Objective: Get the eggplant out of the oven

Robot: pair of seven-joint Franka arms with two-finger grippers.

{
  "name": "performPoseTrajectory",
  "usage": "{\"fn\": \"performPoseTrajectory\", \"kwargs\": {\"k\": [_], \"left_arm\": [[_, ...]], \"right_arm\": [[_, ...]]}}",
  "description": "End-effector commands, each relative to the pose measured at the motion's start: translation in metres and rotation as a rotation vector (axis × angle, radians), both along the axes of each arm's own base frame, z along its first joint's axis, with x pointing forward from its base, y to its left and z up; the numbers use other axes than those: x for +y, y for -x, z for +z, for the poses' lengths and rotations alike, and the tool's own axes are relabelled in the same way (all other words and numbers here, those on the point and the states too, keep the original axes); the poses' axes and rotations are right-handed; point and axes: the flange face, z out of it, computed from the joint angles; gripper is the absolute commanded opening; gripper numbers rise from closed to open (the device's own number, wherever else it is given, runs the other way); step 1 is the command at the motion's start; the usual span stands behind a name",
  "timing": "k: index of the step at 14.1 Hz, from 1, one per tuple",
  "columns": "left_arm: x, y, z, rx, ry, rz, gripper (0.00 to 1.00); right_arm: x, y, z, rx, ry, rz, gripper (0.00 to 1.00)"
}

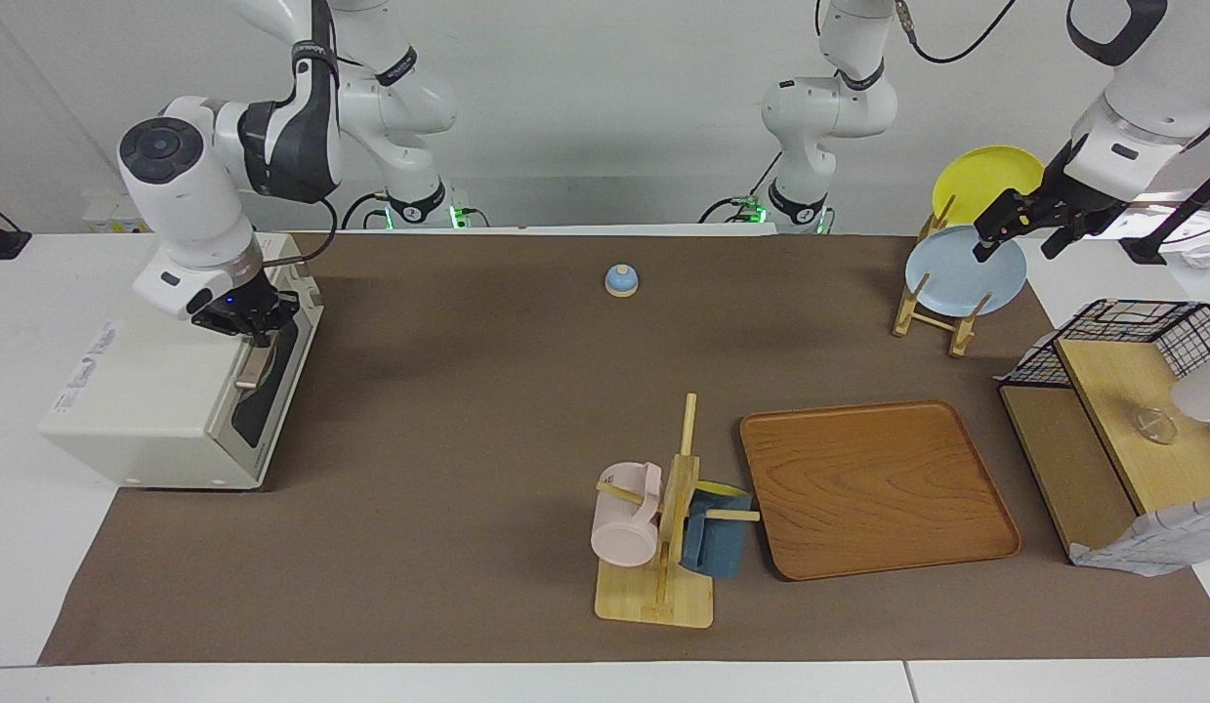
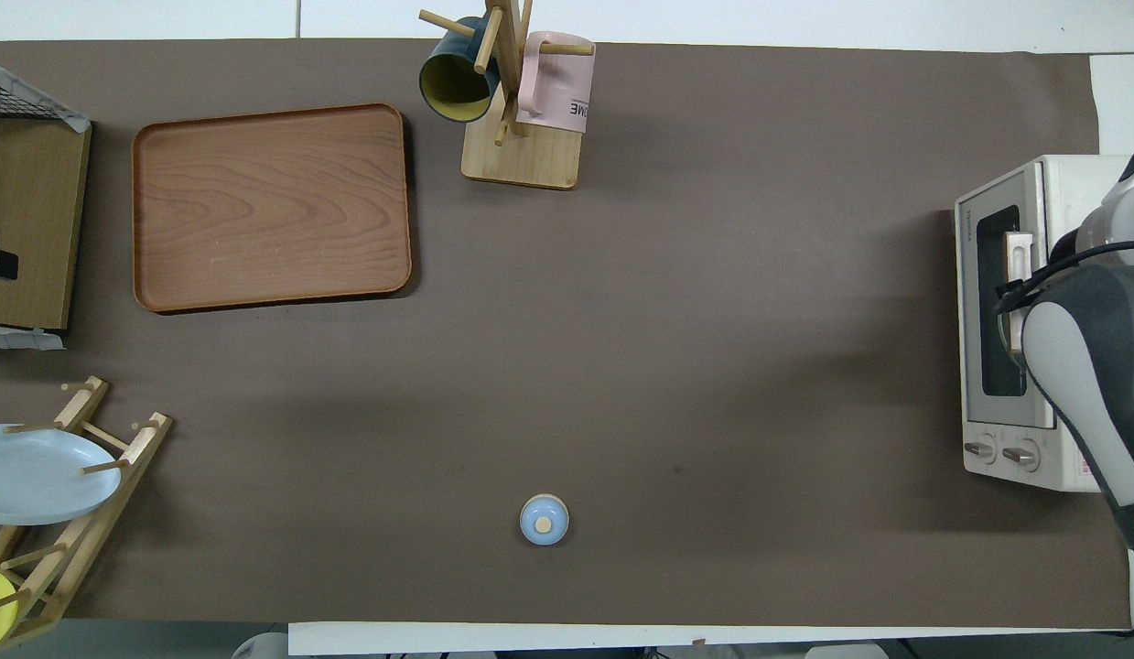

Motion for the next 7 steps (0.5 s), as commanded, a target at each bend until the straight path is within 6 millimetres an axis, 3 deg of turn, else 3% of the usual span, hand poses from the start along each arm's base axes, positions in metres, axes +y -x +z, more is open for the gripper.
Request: {"fn": "performPoseTrajectory", "kwargs": {"k": [1,7], "left_arm": [[0.002,0.007,0.004,0.007,-0.007,0.001,1.0],[0.002,0.007,0.004,0.007,-0.006,0.001,1.0]], "right_arm": [[0.036,-0.01,-0.045,-0.009,0.012,0.004,0.0],[0.069,-0.03,-0.112,-0.024,-0.005,-0.01,0.0]]}}
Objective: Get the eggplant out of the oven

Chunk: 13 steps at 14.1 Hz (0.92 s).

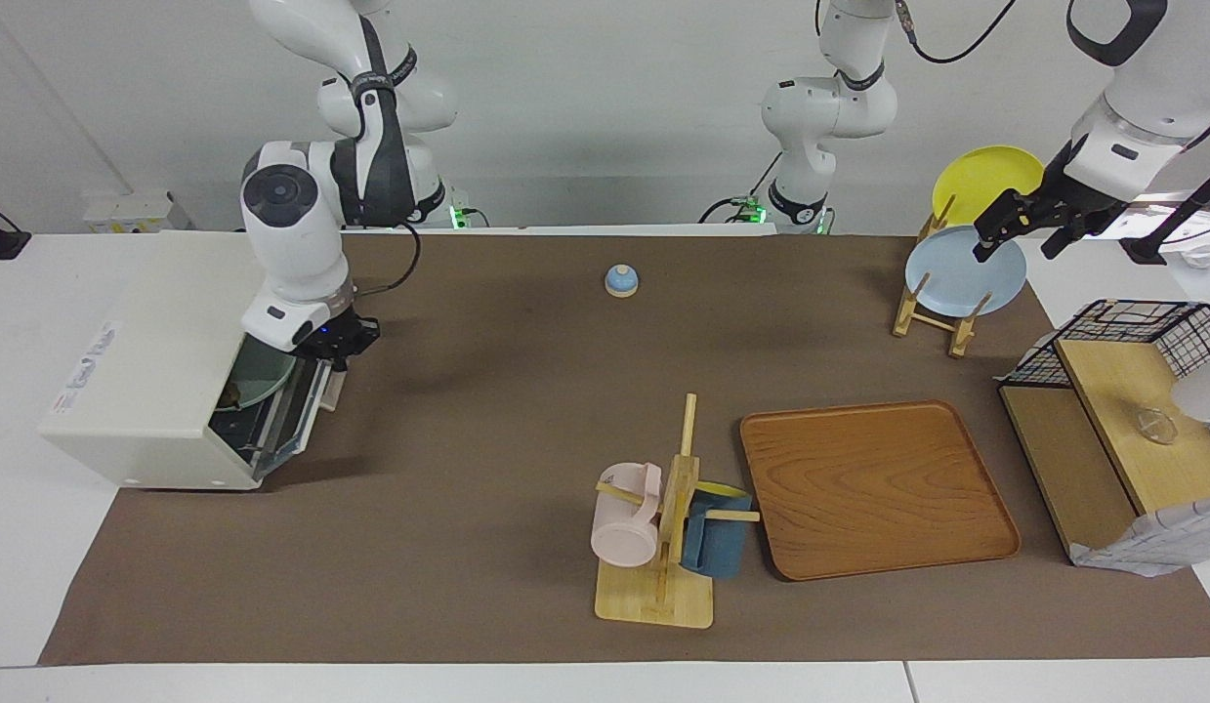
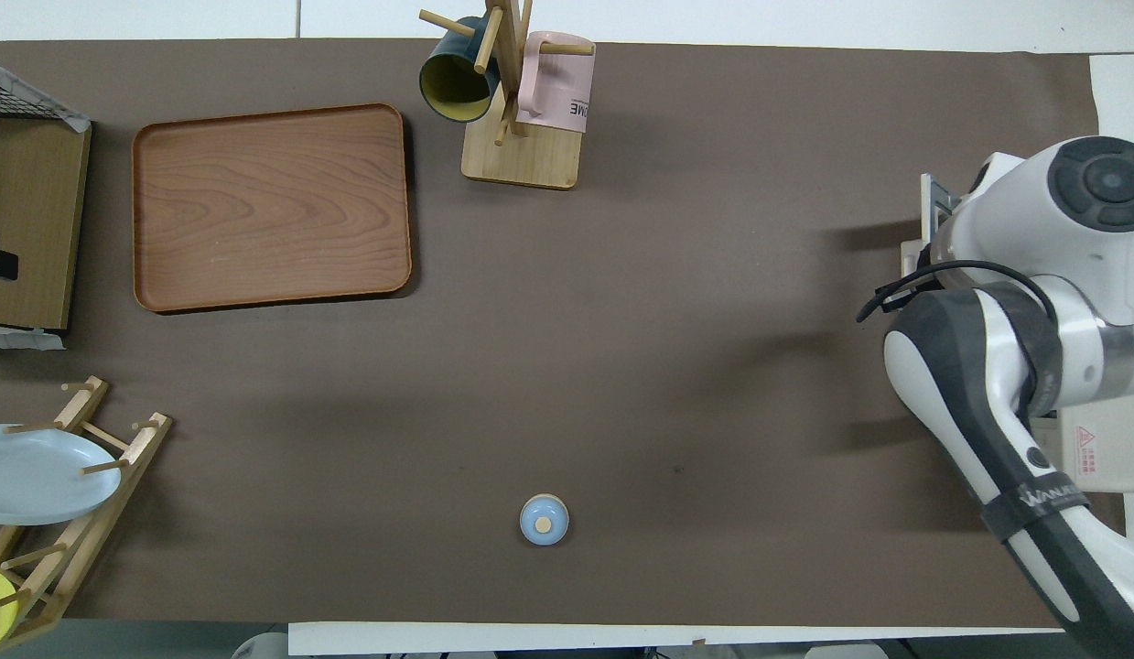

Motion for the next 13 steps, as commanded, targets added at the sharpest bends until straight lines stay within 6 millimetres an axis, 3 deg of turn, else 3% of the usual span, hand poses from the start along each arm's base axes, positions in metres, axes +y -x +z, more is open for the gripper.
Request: {"fn": "performPoseTrajectory", "kwargs": {"k": [1,3,6,8,9,11,13], "left_arm": [[0.002,0.007,0.003,0.008,-0.007,0.001,1.0],[0.002,0.007,0.003,0.008,-0.007,0.001,1.0],[0.002,0.007,0.003,0.008,-0.006,0.001,1.0],[0.002,0.007,0.003,0.006,-0.007,0.001,1.0],[0.002,0.007,0.003,0.006,-0.006,0.001,1.0],[0.002,0.007,0.003,0.006,-0.006,0.001,1.0],[0.002,0.007,0.003,0.006,-0.006,0.001,1.0]], "right_arm": [[-0.025,-0.019,-0.05,-0.021,0.021,-0.023,0.0],[-0.023,-0.021,-0.065,-0.015,0.019,-0.033,0.0],[0.003,-0.022,-0.074,-0.036,0.013,-0.064,0.01],[0.05,-0.028,-0.058,-0.063,-0.044,-0.115,0.16],[0.061,-0.029,-0.043,-0.07,-0.046,-0.119,0.24],[0.045,-0.02,-0.003,-0.064,-0.038,-0.15,0.44],[0.007,-0.009,0.012,-0.001,-0.018,-0.222,0.55]]}}
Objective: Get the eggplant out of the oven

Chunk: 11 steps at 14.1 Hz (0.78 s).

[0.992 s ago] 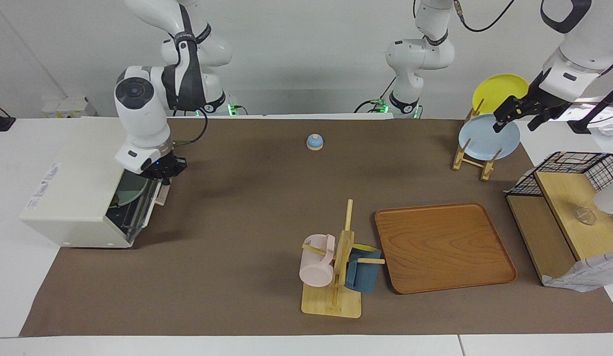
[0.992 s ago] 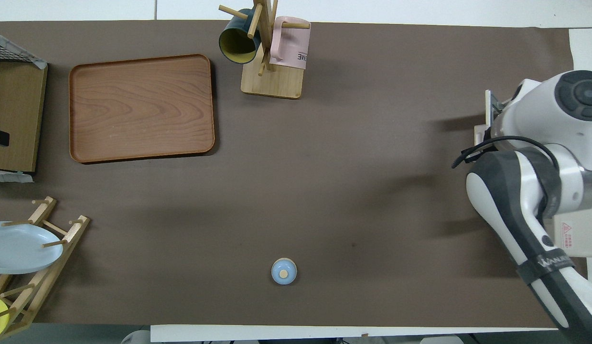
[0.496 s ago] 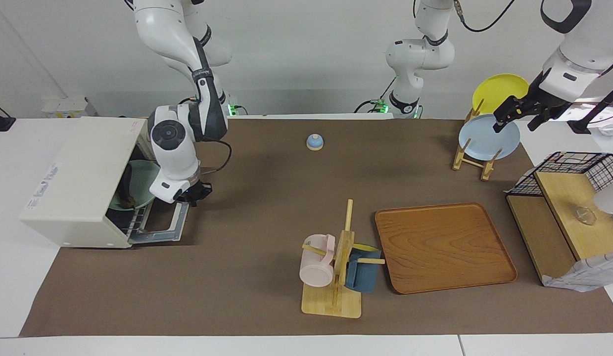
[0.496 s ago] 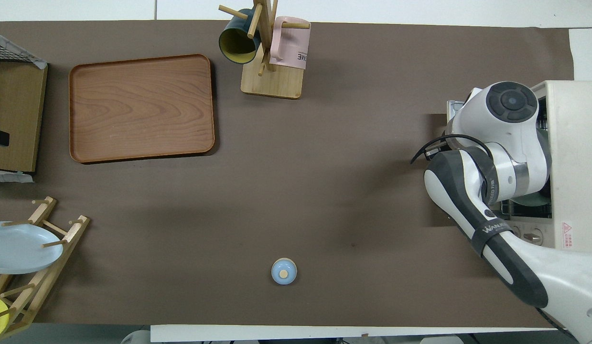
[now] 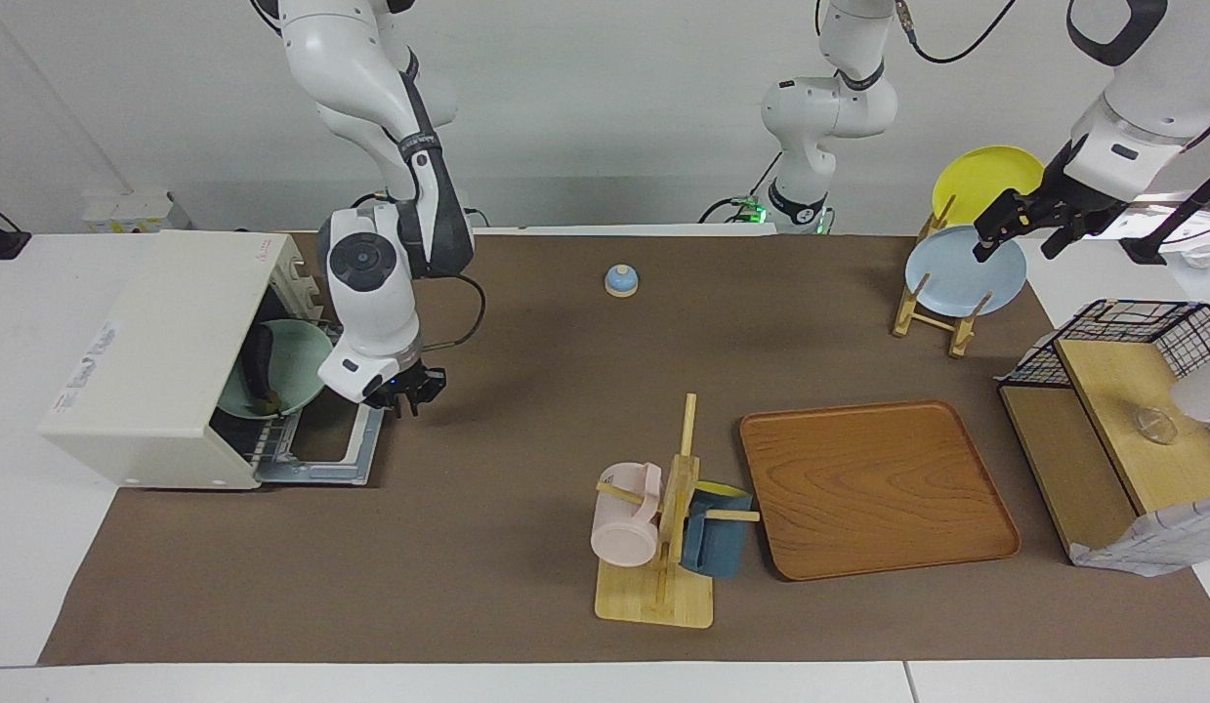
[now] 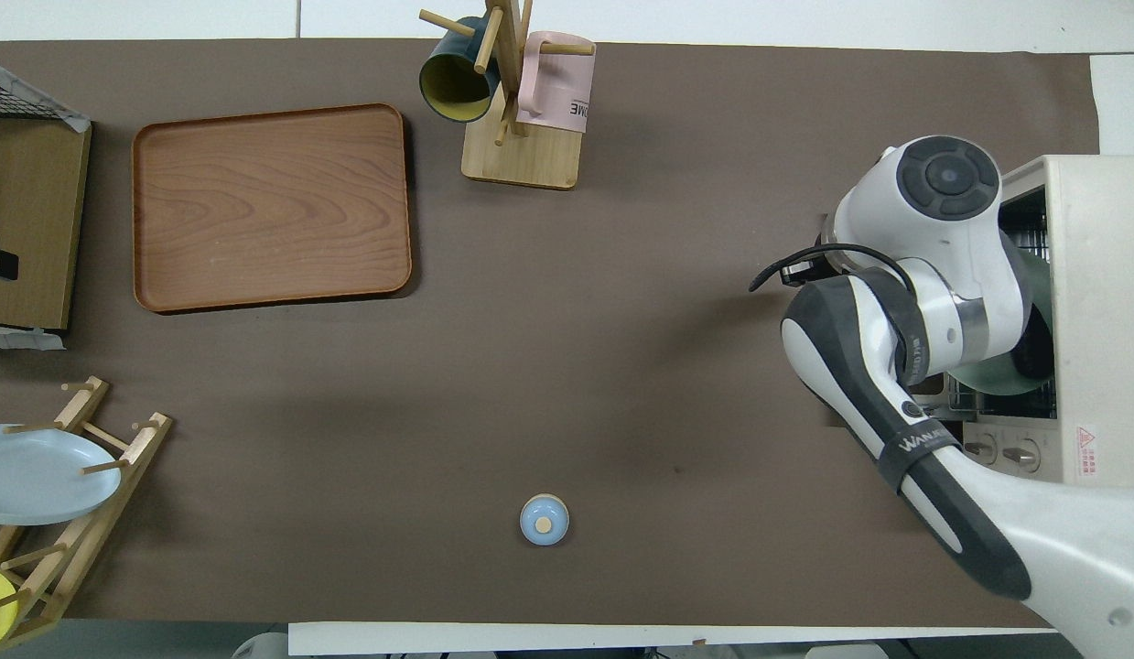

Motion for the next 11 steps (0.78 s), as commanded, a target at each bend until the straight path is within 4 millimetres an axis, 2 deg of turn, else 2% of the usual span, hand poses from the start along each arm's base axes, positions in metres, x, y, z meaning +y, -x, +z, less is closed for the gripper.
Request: {"fn": "performPoseTrajectory", "kwargs": {"k": [1,3,4,6,9,11], "left_arm": [[0.002,0.007,0.003,0.006,-0.006,0.001,1.0],[0.002,0.007,0.003,0.006,-0.006,0.001,1.0],[0.002,0.007,0.003,0.008,-0.006,0.001,1.0],[0.002,0.007,0.003,0.006,-0.006,0.001,1.0],[0.002,0.007,0.003,0.006,-0.006,0.001,1.0],[0.002,0.007,0.003,0.006,-0.006,0.001,1.0]], "right_arm": [[-0.059,0.015,0.025,0.054,-0.001,-0.102,0.56],[-0.099,0.022,0.016,0.089,-0.003,-0.138,0.56],[-0.107,0.026,0.014,0.089,-0.006,-0.141,0.56],[-0.115,0.033,0.004,0.078,-0.012,-0.137,0.55],[-0.115,0.035,-0.01,0.055,-0.018,-0.125,0.53],[-0.115,0.036,-0.013,0.053,-0.018,-0.124,0.48]]}}
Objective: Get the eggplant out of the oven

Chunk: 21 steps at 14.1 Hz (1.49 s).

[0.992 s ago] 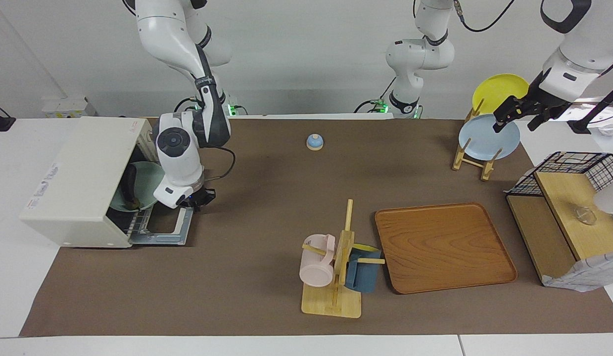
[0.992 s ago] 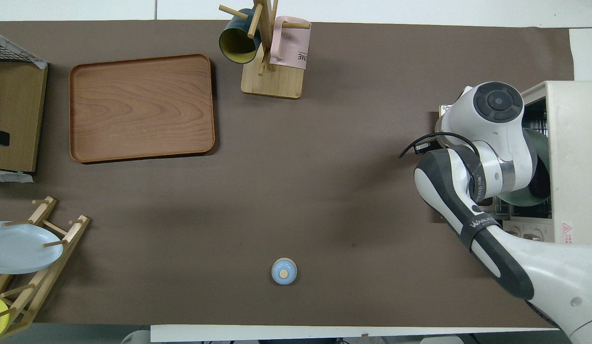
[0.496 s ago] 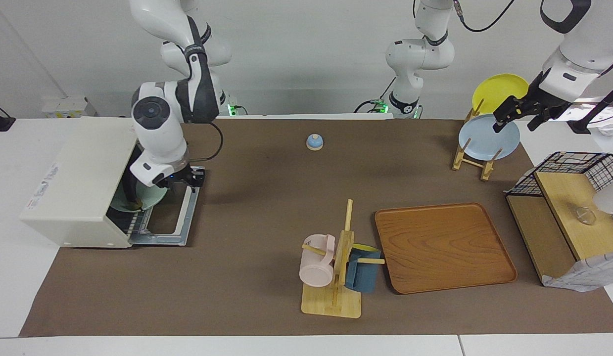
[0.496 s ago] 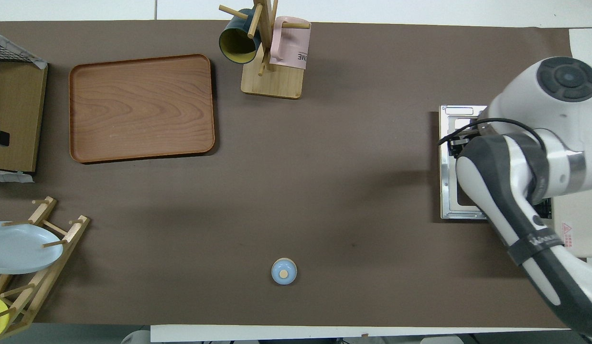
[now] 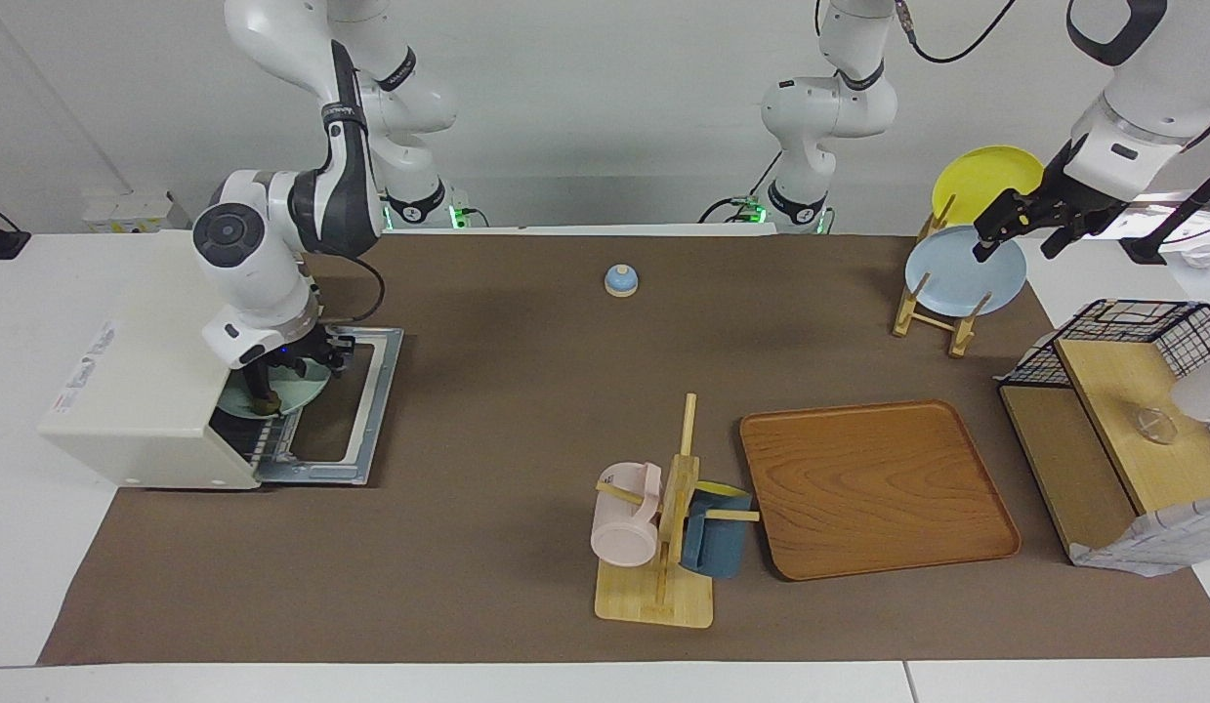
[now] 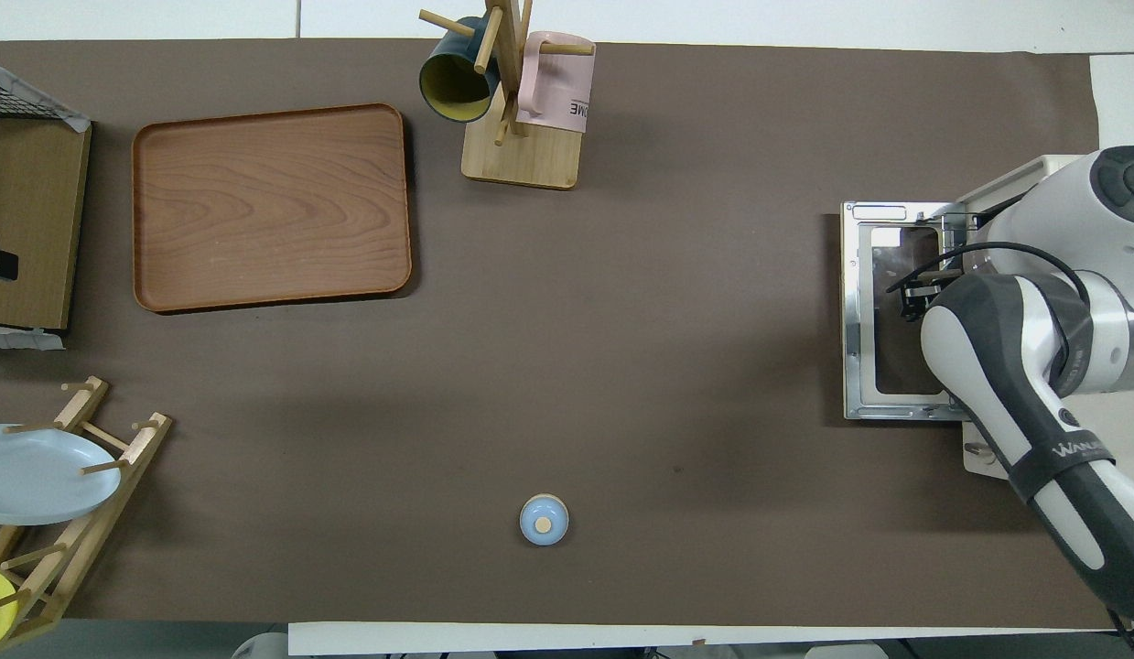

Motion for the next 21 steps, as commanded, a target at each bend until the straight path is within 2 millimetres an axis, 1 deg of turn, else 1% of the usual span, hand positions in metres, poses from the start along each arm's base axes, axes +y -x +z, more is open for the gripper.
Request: {"fn": "performPoseTrajectory", "kwargs": {"k": [1,2,3,4,5,7,8,9,10,12,13,14,15,16,17,18,19,20,21], "left_arm": [[0.002,0.006,0.003,0.006,-0.006,0.004,1.0],[-0.001,0.006,0.004,0.005,-0.006,-0.001,1.0],[-0.003,0.006,0.003,0.006,-0.006,-0.007,1.0],[-0.003,0.006,0.003,0.006,-0.008,-0.007,1.0],[-0.002,0.006,0.003,0.008,-0.006,-0.005,1.0],[0.002,0.007,0.002,0.011,-0.006,0.002,1.0],[0.002,0.006,0.002,0.008,-0.006,0.002,1.0],[0.003,0.007,0.002,0.011,-0.006,0.005,1.0],[0.006,0.007,0.002,0.011,-0.005,0.008,1.0],[0.013,0.009,0.0,0.017,-0.005,0.024,1.0],[0.014,0.013,-0.002,0.022,-0.003,0.025,1.0],[0.021,0.014,-0.004,0.028,-0.004,0.036,1.0],[0.024,0.018,-0.004,0.051,-0.003,0.043,1.0],[0.023,0.02,-0.005,0.068,-0.002,0.038,1.0],[0.022,0.02,-0.006,0.065,-0.003,0.04,1.0],[0.022,0.021,-0.007,0.066,-0.002,0.04,1.0],[0.023,0.022,-0.01,0.071,-0.001,0.041,1.0],[0.022,0.025,-0.014,0.071,0.0,0.036,1.0],[0.022,0.026,-0.022,0.045,0.003,0.03,1.0]], "right_arm": [[0.0,0.006,-0.002,-0.01,-0.015,0.015,0.4],[0.0,0.006,-0.001,-0.004,-0.015,0.032,0.24],[0.003,0.006,-0.001,0.003,-0.01,0.053,0.12],[0.005,0.006,-0.001,0.007,0.014,0.077,0.04],[0.01,0.006,0.0,0.014,0.047,0.113,0.0],[0.039,0.003,0.008,0.031,0.094,0.185,0.0],[0.052,-0.003,0.016,0.03,0.102,0.201,0.0],[0.081,-0.01,0.027,0.023,0.11,0.229,0.0],[0.115,-0.014,0.034,0.021,0.125,0.227,0.0],[0.2,-0.021,0.046,0.019,0.17,0.166,0.0],[0.251,-0.023,0.047,0.015,0.19,0.131,0.0],[0.297,-0.025,0.046,0.001,0.203,0.107,0.0],[0.342,-0.029,0.039,0.013,0.165,0.062,0.0],[0.375,-0.03,0.03,0.022,0.123,0.025,0.0],[0.417,-0.023,0.016,0.006,0.108,0.018,0.0],[0.443,-0.023,0.01,-0.026,0.09,-0.002,0.0],[0.463,-0.022,0.001,-0.046,0.059,-0.018,0.0],[0.49,-0.013,-0.01,-0.053,0.017,-0.02,0.0],[0.512,-0.007,-0.018,-0.07,-0.011,-0.05,0.0]]}}
